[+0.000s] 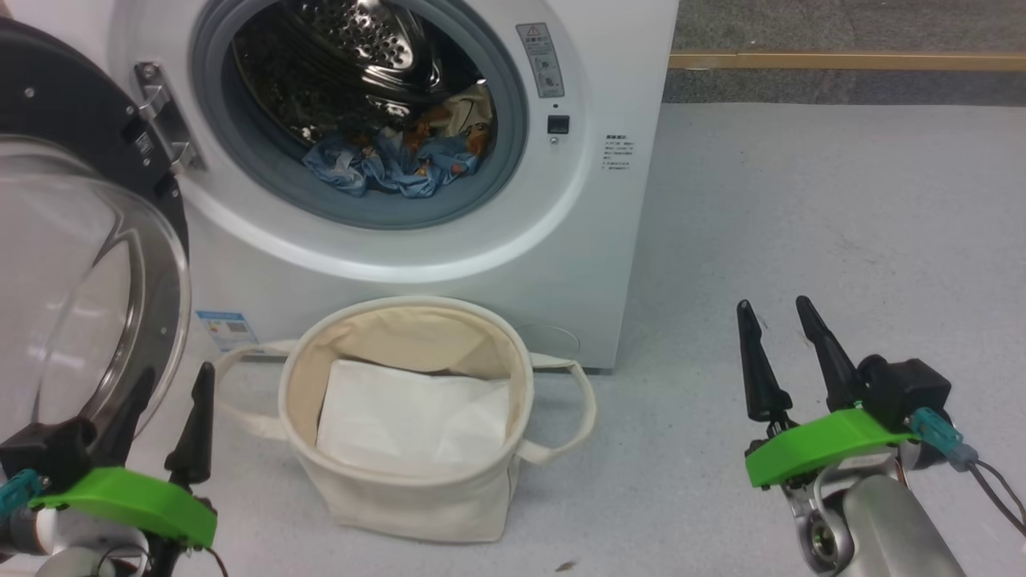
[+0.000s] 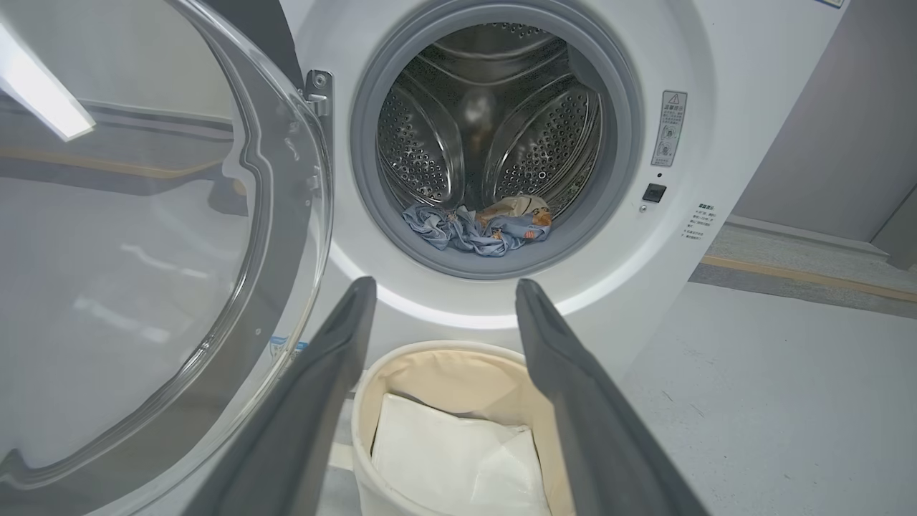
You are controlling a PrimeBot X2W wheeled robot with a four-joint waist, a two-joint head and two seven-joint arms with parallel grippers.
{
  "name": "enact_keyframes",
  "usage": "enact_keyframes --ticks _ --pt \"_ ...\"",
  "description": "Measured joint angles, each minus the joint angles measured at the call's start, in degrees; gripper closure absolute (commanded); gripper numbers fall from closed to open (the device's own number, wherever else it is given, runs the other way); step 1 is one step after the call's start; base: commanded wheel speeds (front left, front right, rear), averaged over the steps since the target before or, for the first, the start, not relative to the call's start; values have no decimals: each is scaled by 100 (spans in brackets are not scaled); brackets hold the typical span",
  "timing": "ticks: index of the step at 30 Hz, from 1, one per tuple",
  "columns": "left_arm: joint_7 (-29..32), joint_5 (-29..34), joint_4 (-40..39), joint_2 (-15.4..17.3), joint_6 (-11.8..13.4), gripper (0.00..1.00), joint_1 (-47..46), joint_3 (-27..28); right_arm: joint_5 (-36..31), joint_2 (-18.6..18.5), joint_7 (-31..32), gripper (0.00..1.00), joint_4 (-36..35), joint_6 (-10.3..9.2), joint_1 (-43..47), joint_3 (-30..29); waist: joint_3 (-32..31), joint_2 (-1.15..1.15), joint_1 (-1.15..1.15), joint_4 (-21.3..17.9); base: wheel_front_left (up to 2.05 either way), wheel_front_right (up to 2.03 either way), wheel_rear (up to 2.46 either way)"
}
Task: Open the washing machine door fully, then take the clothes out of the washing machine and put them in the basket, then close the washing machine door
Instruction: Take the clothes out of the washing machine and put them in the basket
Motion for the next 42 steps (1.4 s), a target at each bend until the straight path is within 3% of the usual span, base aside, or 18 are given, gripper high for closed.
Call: enact_keyframes --ticks 19,23,27,42 --pt "-68 31 -93 37 88 0 -9 -180 12 7 0 0 27 0 -2 23 129 0 0 57 175 -161 -14" --pt "-142 92 -35 33 180 0 -35 -222 16 15 0 0 12 0 -13 37 138 0 0 66 66 -66 0" --pt "-315 286 56 20 442 0 -122 -216 26 14 0 0 15 0 -16 45 140 0 0 70 14 -14 0" --pt "-360 51 254 -65 401 0 -249 -199 26 15 0 0 19 0 -17 79 122 0 0 38 0 0 0"
